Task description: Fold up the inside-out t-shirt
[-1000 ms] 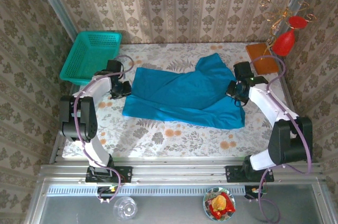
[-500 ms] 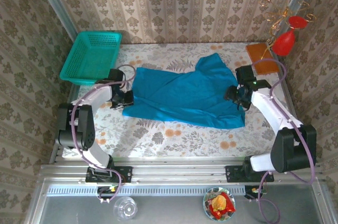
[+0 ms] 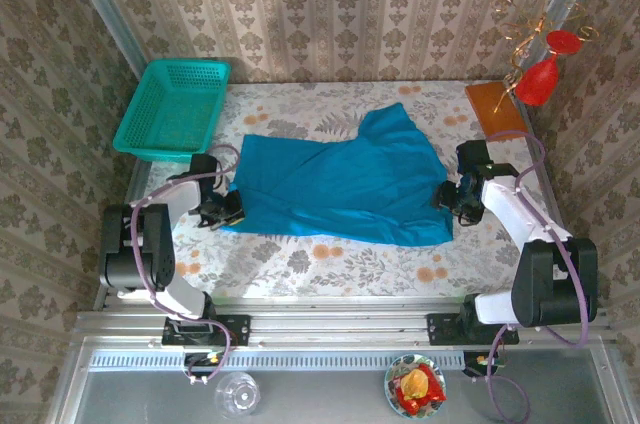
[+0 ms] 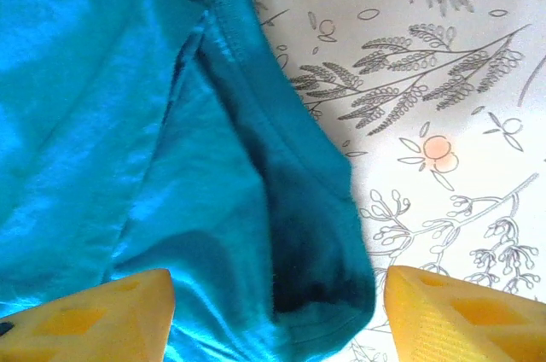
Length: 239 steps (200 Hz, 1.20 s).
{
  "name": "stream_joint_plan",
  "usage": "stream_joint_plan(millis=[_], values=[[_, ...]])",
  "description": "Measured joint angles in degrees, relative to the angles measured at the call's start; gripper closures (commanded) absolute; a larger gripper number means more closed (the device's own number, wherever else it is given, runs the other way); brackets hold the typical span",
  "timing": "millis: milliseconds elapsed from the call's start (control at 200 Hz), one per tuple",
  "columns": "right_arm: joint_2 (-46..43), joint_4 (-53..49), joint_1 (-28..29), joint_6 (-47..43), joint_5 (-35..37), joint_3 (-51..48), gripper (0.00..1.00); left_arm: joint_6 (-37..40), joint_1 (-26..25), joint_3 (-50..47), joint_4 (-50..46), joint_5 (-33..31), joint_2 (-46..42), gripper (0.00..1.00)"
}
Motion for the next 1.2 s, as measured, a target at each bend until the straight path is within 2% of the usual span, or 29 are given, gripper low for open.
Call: stream_joint_plan(millis=[215,335,390,450,605,775,1020,1195], values=[[8.0,2.8,-0.8,-2.5,-7.3,0.3,0.55,-2.2,1.6,-5.6,-1.6,-1.5,-6.5,0.93],[12.0,3.1,-0.8,-3.4,-10.1,1.6,0.60,-2.7,1.6,-5.9,-2.1,-1.8,-7.0,0.93],[13.3,3.3,-0.8,-4.2,-11.3,2.3,0.66,-2.7,1.6,-5.9,-2.1,-1.9,-7.0,0.93],[14.1,3.5,-0.8,-4.5,-12.1,2.9,0.68,-2.8,1.6,-5.9,-2.1,-1.9,-7.0,0.93],[14.1,2.7,0.3,-4.4,-11.3,5.0,0.67,-2.8,1.6,-5.8,-2.5,-2.2,-7.0,0.93],[10.3,1.4,5.9,-2.1,-9.4,5.7,0.63,-2.8,1.6,-5.6,-3.2,-2.8,-7.0,0.92],[8.8,3.2,17.2,8.5,-9.7,4.5,0.58,-2.8,1.6,-5.6,-3.2,-2.8,-7.0,0.92],[9.8,6.4,19.5,15.5,-9.6,2.3,0.56,-2.8,1.6,-5.6,-3.2,-2.8,-7.0,0.91]])
